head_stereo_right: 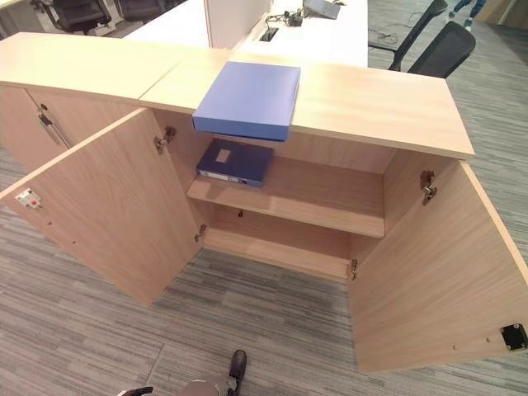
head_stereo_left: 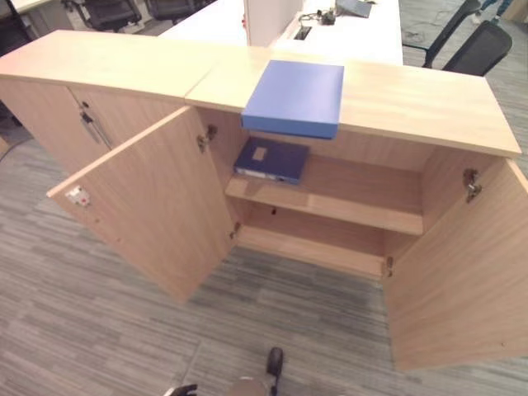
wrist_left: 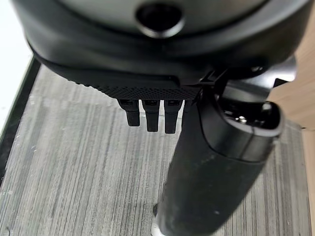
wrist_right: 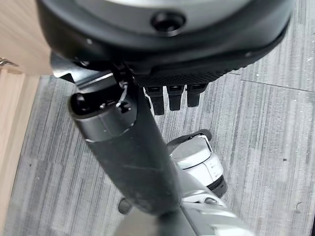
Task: Put the empty folder in the office cabinet
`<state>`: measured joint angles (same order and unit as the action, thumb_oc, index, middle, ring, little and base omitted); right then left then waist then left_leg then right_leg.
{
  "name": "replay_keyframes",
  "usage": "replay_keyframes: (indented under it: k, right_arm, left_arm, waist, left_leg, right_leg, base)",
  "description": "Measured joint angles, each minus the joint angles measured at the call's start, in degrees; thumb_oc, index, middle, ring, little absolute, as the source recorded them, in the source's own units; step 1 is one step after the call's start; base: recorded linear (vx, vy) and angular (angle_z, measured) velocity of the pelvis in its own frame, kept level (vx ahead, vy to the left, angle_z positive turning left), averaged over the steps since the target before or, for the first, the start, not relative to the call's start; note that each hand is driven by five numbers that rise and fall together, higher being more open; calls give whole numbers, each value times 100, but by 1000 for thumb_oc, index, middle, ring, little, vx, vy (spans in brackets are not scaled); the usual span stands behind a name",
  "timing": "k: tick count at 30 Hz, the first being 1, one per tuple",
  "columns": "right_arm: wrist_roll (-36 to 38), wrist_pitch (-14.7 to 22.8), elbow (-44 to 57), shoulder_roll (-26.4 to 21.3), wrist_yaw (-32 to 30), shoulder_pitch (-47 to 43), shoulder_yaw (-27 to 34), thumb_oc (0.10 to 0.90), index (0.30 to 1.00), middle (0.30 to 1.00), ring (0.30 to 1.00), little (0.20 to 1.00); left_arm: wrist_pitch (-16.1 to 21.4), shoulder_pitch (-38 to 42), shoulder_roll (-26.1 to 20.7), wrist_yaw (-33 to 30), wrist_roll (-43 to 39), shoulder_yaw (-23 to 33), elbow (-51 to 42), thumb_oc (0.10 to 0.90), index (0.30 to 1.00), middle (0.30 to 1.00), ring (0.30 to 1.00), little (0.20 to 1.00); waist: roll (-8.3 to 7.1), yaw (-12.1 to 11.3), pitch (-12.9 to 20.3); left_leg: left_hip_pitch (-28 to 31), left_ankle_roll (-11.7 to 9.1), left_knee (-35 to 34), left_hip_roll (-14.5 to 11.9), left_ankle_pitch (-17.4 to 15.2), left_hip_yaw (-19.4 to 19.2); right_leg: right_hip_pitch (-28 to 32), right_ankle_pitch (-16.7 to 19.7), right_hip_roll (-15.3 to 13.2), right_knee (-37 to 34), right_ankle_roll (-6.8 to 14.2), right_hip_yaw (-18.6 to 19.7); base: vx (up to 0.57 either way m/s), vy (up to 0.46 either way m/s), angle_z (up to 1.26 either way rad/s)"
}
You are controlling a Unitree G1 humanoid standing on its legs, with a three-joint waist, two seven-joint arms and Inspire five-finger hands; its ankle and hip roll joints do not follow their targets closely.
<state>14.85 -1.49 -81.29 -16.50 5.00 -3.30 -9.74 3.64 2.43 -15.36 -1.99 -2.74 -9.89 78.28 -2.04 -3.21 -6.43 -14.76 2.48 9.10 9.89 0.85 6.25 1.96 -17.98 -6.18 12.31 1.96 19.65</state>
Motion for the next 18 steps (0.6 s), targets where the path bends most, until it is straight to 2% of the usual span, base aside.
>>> replay_keyframes:
  k: [1, 2, 3, 4, 6, 7, 8, 9, 10, 11, 13, 15, 17, 18]
  right_arm:
    - [-3, -11, 7, -102, 7, -12, -68, 800, 900, 900, 900, 900]
    - [-2, 31, 77, -61, 2, -69, -66, 800, 900, 900, 900, 900]
    - [0, 56, 128, -37, 16, -106, -84, 800, 900, 900, 900, 900]
    - [0, 99, 228, 5, -11, -209, -139, 800, 900, 900, 900, 900]
    - [-5, 127, 312, -61, -64, -277, -144, 800, 900, 900, 900, 900]
    - [-18, 118, 276, -95, -77, -249, -192, 800, 900, 900, 900, 900]
    - [-29, 101, 272, -101, -104, -219, -200, 800, 900, 900, 900, 900]
    - [-29, 101, 272, -101, -104, -219, -200, 800, 900, 900, 900, 900]
    - [-86, 85, 219, -135, -129, -142, -306, 800, 900, 900, 900, 900]
    - [-90, 79, 221, -122, -129, -114, -300, 800, 900, 900, 900, 900]
    - [-81, 84, 289, -57, -128, -122, -289, 800, 900, 900, 900, 900]
    - [2, 97, 447, -33, -136, -76, -273, 800, 900, 900, 900, 900]
    - [71, 110, 514, -14, -143, -127, -267, 800, 900, 900, 900, 900]
    - [110, 110, 508, -5, -143, -118, -268, 800, 900, 900, 900, 900]
  left_arm:
    - [-23, -106, 91, 11, 107, -95, 12, 800, 900, 900, 900, 900]
    - [-101, -297, 105, 10, 132, -158, 53, 800, 900, 900, 900, 900]
    - [-108, -286, 84, 9, 135, -168, 22, 800, 900, 900, 900, 900]
    - [-118, -376, 65, 2, 132, -285, -5, 800, 900, 900, 900, 900]
    - [-123, -435, 81, 16, 133, -294, -14, 800, 900, 900, 900, 900]
    - [-117, -446, 32, 1, 133, -254, -18, 800, 900, 900, 900, 900]
    - [-117, -435, 11, -6, 134, -236, -18, 800, 900, 900, 900, 900]
    - [-117, -435, 11, -6, 134, -236, -18, 800, 900, 900, 900, 900]
    - [-103, -411, -83, -20, 135, -211, -75, 800, 900, 900, 900, 900]
    - [-81, -386, -117, -29, 136, -209, -77, 800, 900, 900, 900, 900]
    - [-125, -303, -154, -21, 141, -206, 6, 800, 900, 900, 900, 900]
    - [-110, -306, -111, -23, 146, -194, 65, 800, 900, 900, 900, 900]
    - [-90, -251, -84, -6, 164, -149, 94, 800, 900, 900, 900, 900]
    - [-86, -176, -78, -8, 196, -114, 108, 800, 900, 900, 900, 900]
  waist:
    - [140, -53, 99]
    - [189, 12, 120]
    - [157, 52, 125]
    - [182, -31, 79]
    - [272, -37, 44]
    - [253, -59, 46]
    - [247, -66, 45]
    - [247, -66, 45]
    - [218, -158, 74]
    - [233, -141, 61]
    - [221, -39, 21]
    - [261, 199, -17]
    - [323, 319, -139]
    - [293, 315, -175]
  left_leg:
    - [-118, 149, 266, 30, -114, 44]
    - [31, 194, 123, 1, -6, -81]
    - [102, 211, 70, 16, -6, -158]
    - [179, 285, -49, -61, 18, -389]
    - [340, 381, -305, -150, 98, -529]
    - [528, 388, -499, -147, 104, -603]
    - [598, 388, -565, -151, 104, -606]
    - [598, 388, -565, -151, 104, -606]
    - [683, 434, -778, -194, 146, -586]
    - [664, 522, -786, -257, 276, -562]
    - [649, 546, -873, -326, 390, -524]
    - [748, 528, -972, -360, 464, -436]
    - [789, 490, -1018, -444, 509, -438]
    - [792, 469, -1045, -438, 531, -438]
  right_leg:
    - [-9, 21, 21, 18, 47, 14]
    - [-263, -34, 84, 900, 293, 29]
    - [-408, 20, 119, 1222, 266, 14]
    - [-950, 304, 169, 2015, 456, -157]
    - [-1016, 391, 24, 2152, 331, -835]
    - [-883, 410, -205, 1919, 256, -1431]
    - [-775, 443, -289, 1727, 190, -1673]
    - [-775, 443, -289, 1727, 190, -1673]
    - [-589, 451, -410, 948, 195, -2454]
    - [-608, 448, -328, 753, 199, -2486]
    - [-884, 479, -144, 490, 219, -2531]
    - [-959, 892, 37, -17, 243, -2534]
    - [-1111, 1361, 210, -508, 312, -2473]
    - [-1215, 1605, 254, -710, 378, -2467]
  base:
    - [139, 238, -30]
    - [105, 227, -42]
    - [96, 216, -78]
    - [132, 162, -71]
    - [126, 87, -62]
    - [129, 14, -34]
    - [128, 13, -24]
    - [64, -9, -27]
    - [44, -15, -33]
    - [80, -25, -56]
    - [121, -43, -32]
    - [119, -69, 4]
    - [83, -74, -5]
    - [85, -70, 0]
